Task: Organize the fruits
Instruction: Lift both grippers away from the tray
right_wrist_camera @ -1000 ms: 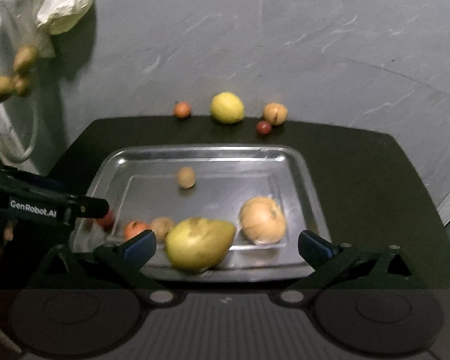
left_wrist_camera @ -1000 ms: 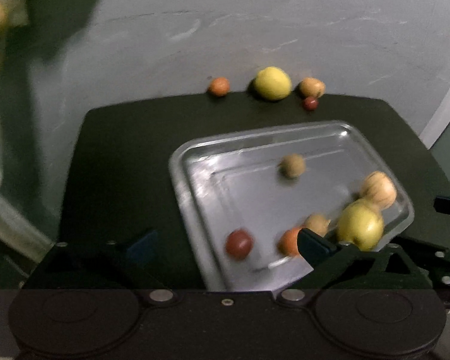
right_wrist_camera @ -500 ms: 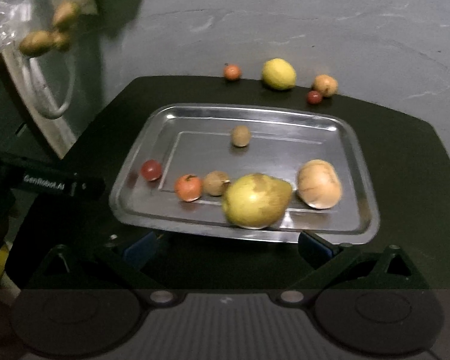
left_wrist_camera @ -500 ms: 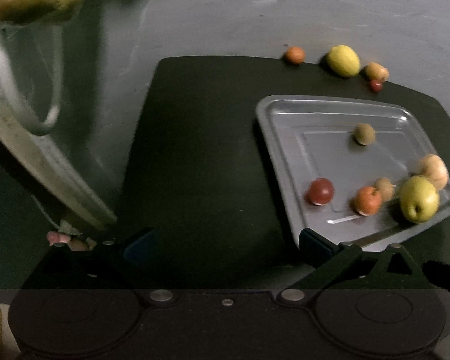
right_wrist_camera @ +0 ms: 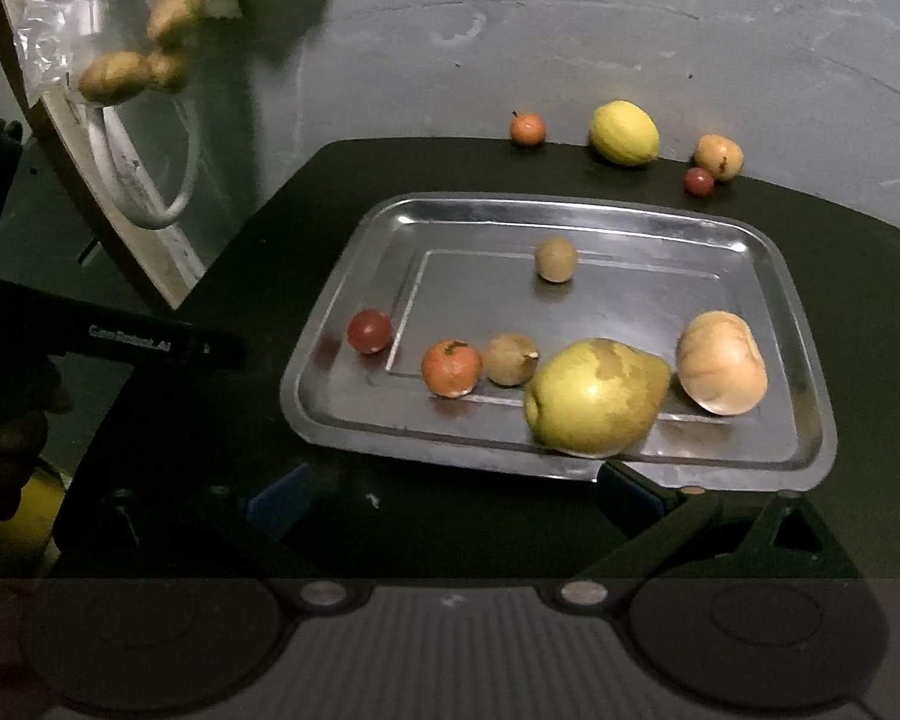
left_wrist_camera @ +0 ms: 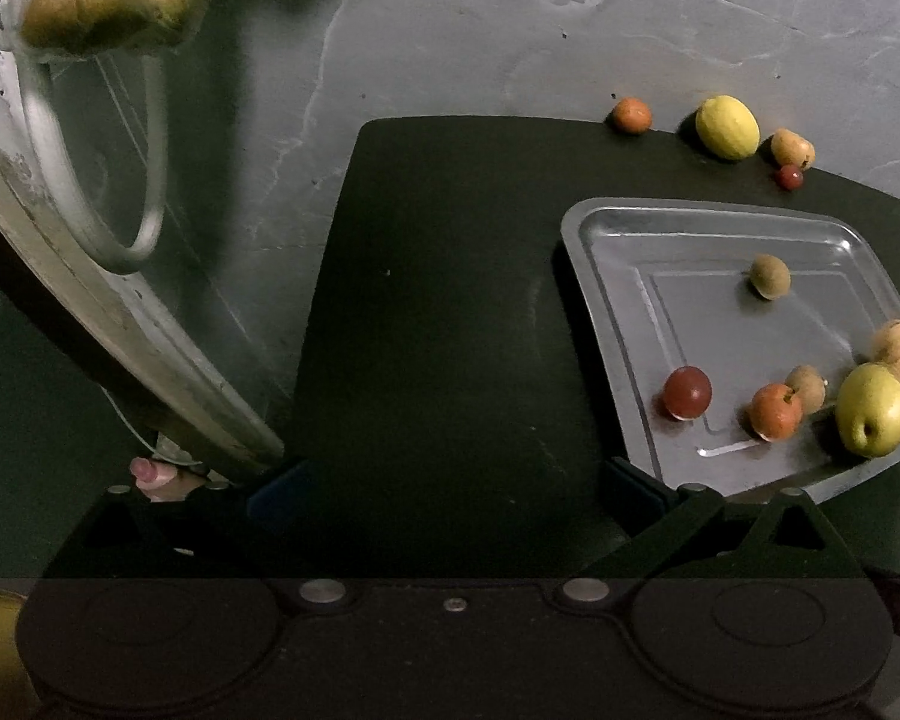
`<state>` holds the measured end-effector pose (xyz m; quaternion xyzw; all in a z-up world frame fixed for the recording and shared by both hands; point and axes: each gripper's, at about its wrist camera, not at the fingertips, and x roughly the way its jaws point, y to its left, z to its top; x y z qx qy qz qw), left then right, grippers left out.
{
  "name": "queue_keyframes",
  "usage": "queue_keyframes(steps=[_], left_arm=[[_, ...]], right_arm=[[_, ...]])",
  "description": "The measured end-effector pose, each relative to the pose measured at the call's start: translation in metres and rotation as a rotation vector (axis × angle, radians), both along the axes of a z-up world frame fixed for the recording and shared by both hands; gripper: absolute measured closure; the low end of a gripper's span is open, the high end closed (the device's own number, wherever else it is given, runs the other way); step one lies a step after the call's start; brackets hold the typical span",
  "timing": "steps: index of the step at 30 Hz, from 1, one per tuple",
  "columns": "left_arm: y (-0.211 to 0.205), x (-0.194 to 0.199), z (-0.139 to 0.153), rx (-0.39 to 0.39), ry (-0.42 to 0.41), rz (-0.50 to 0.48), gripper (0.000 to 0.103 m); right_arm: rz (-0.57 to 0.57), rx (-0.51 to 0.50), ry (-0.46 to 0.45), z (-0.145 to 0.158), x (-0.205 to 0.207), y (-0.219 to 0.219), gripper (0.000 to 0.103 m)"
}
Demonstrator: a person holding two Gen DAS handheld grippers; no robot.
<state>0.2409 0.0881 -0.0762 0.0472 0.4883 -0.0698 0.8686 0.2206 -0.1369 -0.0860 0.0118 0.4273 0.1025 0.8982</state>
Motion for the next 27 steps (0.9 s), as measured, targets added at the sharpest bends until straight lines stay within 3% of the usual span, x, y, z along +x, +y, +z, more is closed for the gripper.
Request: queue_keyframes(steps=[9,19,27], left_arm=[[-0.005,0.010,0.001,-0.016,-0.004,0.006,0.002],[-0.034,0.043,0.010,-0.064,-0.043,0.012,0.001],[-0.053,0.059,0.007,-0.049,-0.048,0.019,0.001]], right_arm=[[0.013,0.047,-0.024,0.006,0.001,-0.009,0.000],[-0.007,0.022,-0.077,0.026,0.007,-0.035,0.000],[-0.030,0.001,-0.121,0.029,0.022,-0.058,0.000]])
